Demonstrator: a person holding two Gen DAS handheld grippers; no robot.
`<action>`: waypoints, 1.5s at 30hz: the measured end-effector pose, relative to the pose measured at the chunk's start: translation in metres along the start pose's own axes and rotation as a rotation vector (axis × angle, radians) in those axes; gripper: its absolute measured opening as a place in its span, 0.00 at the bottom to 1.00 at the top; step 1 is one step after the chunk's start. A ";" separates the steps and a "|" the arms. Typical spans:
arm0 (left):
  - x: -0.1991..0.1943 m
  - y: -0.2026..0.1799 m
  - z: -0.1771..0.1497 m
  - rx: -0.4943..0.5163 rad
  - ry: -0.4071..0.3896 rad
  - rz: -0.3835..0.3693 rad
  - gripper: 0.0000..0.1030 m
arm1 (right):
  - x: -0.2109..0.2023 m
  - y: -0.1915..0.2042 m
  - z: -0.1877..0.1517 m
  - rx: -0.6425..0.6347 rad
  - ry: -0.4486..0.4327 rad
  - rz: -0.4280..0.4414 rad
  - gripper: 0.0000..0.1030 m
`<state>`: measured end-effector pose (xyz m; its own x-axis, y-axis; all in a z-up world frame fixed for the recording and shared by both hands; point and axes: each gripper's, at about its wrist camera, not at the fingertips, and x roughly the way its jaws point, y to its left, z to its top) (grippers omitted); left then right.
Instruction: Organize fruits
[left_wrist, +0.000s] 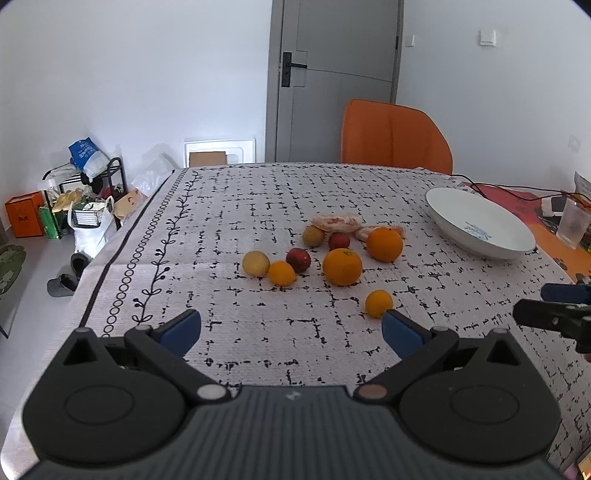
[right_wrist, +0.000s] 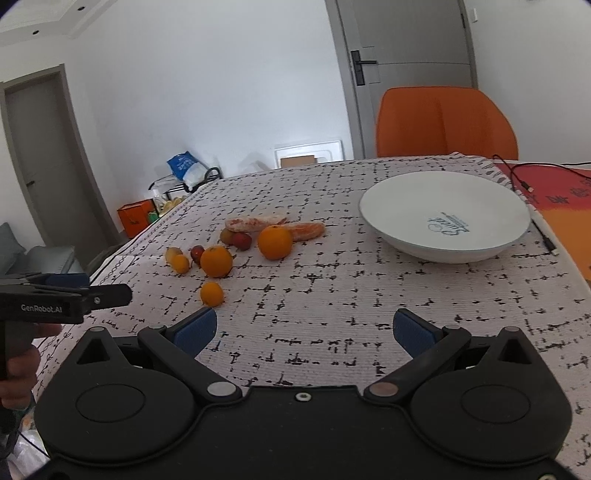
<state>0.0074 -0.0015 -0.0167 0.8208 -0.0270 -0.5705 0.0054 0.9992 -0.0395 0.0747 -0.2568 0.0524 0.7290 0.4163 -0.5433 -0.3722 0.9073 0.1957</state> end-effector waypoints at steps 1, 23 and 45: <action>0.001 0.000 -0.001 0.001 -0.001 -0.001 1.00 | 0.002 0.000 0.000 -0.001 0.003 0.005 1.00; 0.033 0.028 0.000 -0.077 -0.012 0.015 0.70 | 0.062 0.027 0.011 -0.069 0.067 0.139 0.72; 0.070 0.052 0.022 -0.131 0.007 0.045 0.43 | 0.110 0.043 0.022 -0.071 0.138 0.274 0.22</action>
<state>0.0774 0.0492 -0.0405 0.8146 0.0169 -0.5798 -0.1063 0.9870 -0.1205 0.1514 -0.1712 0.0191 0.5132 0.6281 -0.5849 -0.5868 0.7541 0.2949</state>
